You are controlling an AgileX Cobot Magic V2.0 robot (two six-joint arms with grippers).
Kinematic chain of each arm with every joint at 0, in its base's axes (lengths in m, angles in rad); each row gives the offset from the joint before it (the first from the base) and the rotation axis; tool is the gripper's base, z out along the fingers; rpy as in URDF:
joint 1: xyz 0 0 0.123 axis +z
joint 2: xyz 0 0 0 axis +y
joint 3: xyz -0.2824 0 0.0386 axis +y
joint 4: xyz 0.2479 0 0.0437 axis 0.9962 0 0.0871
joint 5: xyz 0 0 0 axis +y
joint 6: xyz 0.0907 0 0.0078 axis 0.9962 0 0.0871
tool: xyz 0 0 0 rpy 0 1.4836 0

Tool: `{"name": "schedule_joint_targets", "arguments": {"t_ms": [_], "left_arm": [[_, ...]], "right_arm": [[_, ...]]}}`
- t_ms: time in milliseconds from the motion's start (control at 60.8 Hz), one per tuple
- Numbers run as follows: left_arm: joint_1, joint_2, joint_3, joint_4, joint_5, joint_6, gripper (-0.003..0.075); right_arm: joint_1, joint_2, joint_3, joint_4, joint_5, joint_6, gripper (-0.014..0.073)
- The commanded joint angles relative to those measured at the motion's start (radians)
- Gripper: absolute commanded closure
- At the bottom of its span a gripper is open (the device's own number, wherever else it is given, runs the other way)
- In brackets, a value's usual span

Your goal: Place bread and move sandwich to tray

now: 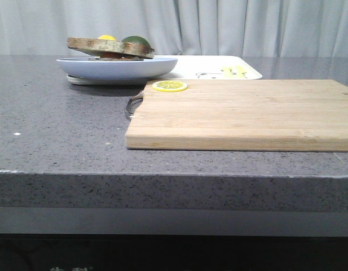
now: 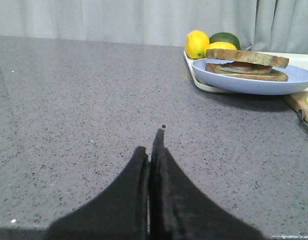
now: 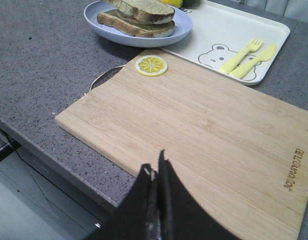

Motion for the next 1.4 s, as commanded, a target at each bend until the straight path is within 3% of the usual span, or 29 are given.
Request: {"name": "schedule_joint_targets", "arguments": {"t_ms": [0, 247, 1382], "left_arm": [[-0.008, -0.003, 0.027, 0.012, -0.181, -0.023, 0.0738], [-0.008, -0.062, 0.166, 0.012, -0.388, -0.023, 0.0738], [-0.008, -0.062, 0.164, 0.012, -0.368, -0.023, 0.0738]], "right_arm": [[-0.005, 0.002, -0.027, -0.008, -0.070, -0.003, 0.0712], [-0.005, 0.002, -0.027, -0.008, -0.069, -0.003, 0.0712], [-0.016, -0.022, 0.013, -0.010, -0.106, -0.003, 0.0712]]}}
